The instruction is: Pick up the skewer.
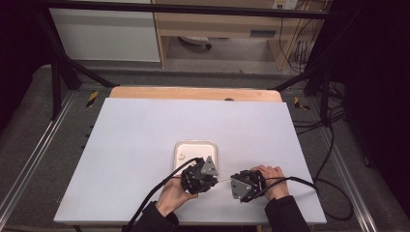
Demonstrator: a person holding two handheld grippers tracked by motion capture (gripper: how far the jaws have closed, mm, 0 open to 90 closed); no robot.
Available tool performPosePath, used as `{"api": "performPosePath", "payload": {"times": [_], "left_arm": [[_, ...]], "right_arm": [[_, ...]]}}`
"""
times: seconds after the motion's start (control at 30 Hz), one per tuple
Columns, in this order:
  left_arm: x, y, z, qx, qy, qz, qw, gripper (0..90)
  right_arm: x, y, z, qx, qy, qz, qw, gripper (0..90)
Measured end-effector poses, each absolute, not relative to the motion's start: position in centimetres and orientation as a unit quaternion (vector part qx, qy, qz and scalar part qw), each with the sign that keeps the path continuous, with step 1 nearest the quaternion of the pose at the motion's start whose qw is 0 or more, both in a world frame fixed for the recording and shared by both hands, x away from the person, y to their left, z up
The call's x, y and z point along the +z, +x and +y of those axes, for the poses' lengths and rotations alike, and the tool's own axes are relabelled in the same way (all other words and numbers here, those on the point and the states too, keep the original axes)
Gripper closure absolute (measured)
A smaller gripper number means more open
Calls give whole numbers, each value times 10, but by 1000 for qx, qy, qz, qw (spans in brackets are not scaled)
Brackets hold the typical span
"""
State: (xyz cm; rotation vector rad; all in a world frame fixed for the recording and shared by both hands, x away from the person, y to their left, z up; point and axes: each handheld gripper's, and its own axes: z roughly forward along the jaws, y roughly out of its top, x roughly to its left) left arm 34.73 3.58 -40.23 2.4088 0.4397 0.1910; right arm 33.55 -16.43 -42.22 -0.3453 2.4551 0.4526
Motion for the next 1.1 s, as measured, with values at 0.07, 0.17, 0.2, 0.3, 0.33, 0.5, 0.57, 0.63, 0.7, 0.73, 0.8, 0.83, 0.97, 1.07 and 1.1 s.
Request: {"api": "performPosePath", "payload": {"times": [0.07,0.17,0.2,0.3,0.33,0.5,0.57,0.63,0.7,0.73,0.8,0.83,0.97,1.07,1.1], "left_arm": [[-401,349,37,71,923,171,337,865],[-401,353,39,71,931,175,311,805],[-401,353,39,71,931,175,311,792],[-402,357,39,62,937,178,294,757],[-402,358,38,60,940,176,287,750],[-402,361,29,63,952,165,249,748],[-403,362,24,67,956,159,238,757],[-403,362,21,67,958,152,235,772],[-404,361,16,67,960,149,228,800],[-404,361,15,66,961,146,225,800],[-406,360,13,67,963,140,219,836],[-407,359,12,67,964,139,215,861],[-409,358,10,74,966,136,206,872],[-409,357,10,79,967,133,201,875],[-409,357,10,81,968,132,199,877]], "right_arm": [[-421,335,-163,165,-134,927,309,889],[-420,335,-161,152,-137,926,316,890],[-421,335,-161,150,-134,928,315,889],[-421,335,-161,139,-139,928,316,889],[-421,336,-160,138,-141,928,316,889],[-422,335,-159,124,-140,929,319,890],[-422,335,-159,121,-139,929,320,890],[-422,334,-158,112,-145,929,322,890],[-422,334,-157,108,-155,927,325,890],[-422,334,-157,108,-155,927,325,890],[-422,333,-156,105,-153,926,327,890],[-421,332,-154,101,-154,926,330,890],[-421,331,-152,97,-166,924,331,890],[-422,331,-151,97,-168,922,335,889],[-422,331,-151,98,-167,922,336,889]]}}
